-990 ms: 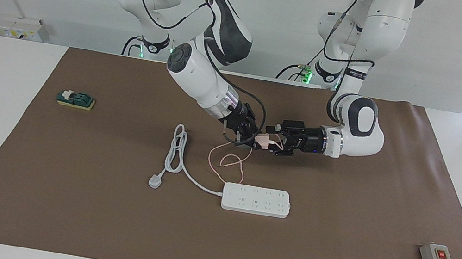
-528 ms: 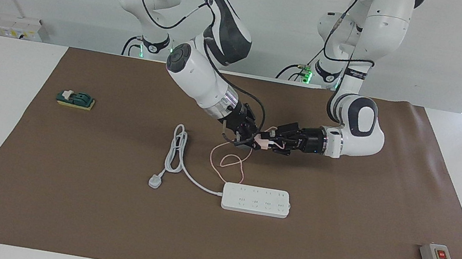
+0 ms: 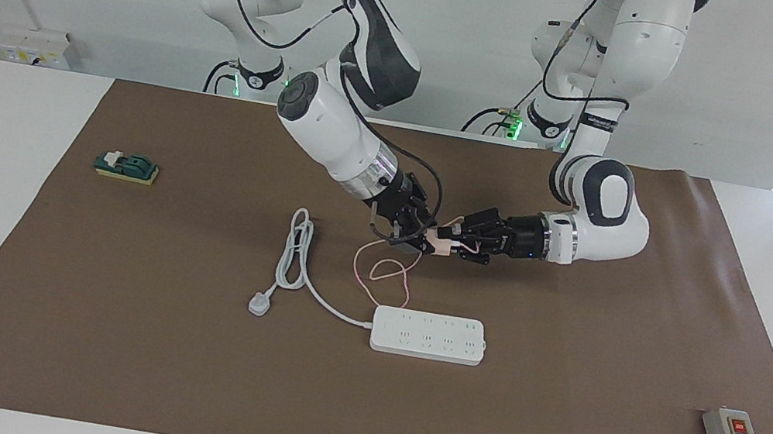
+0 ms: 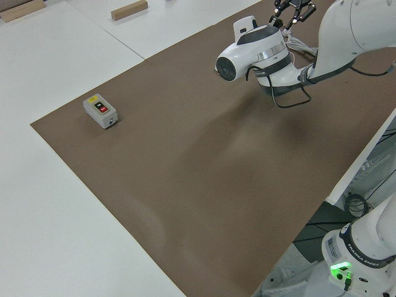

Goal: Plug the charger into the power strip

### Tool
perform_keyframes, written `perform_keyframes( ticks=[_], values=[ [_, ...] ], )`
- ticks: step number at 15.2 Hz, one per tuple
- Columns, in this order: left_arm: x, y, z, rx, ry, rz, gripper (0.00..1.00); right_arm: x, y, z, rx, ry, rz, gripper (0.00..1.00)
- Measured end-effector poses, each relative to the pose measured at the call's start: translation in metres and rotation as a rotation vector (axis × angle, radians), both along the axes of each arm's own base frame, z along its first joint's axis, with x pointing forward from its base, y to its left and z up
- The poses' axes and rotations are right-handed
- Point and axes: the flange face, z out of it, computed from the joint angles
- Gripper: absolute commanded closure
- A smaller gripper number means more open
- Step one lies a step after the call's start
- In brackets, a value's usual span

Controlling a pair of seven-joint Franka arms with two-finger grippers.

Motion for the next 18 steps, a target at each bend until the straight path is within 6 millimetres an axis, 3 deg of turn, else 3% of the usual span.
perform_keyframes(
  ticks=[2, 4, 7, 10, 12, 14, 18],
  values=[
    [0.008, 0.024, 0.008, 0.076, 0.003, 0.038, 1.00, 0.002, -0.003, 0.001, -0.001, -0.003, -0.006, 0.00],
    [0.012, 0.055, 0.029, 0.216, 0.027, 0.056, 1.00, 0.004, -0.007, 0.006, 0.000, -0.011, -0.012, 0.00],
    [0.011, 0.097, 0.083, 0.448, 0.104, 0.070, 1.00, 0.008, -0.023, 0.022, -0.048, -0.061, 0.011, 0.00],
    [0.015, 0.128, 0.144, 0.689, 0.177, 0.099, 1.00, 0.003, -0.049, 0.047, -0.146, -0.152, 0.189, 0.00],
    [0.021, 0.139, 0.181, 0.852, 0.226, 0.131, 1.00, -0.006, -0.066, 0.059, -0.234, -0.198, 0.357, 0.00],
    [0.023, 0.144, 0.202, 0.969, 0.246, 0.142, 1.00, -0.015, -0.086, 0.067, -0.325, -0.219, 0.522, 0.00],
    [0.026, 0.139, 0.203, 1.049, 0.269, 0.145, 1.00, -0.022, -0.147, 0.087, -0.415, -0.255, 0.810, 0.00]
  ],
)
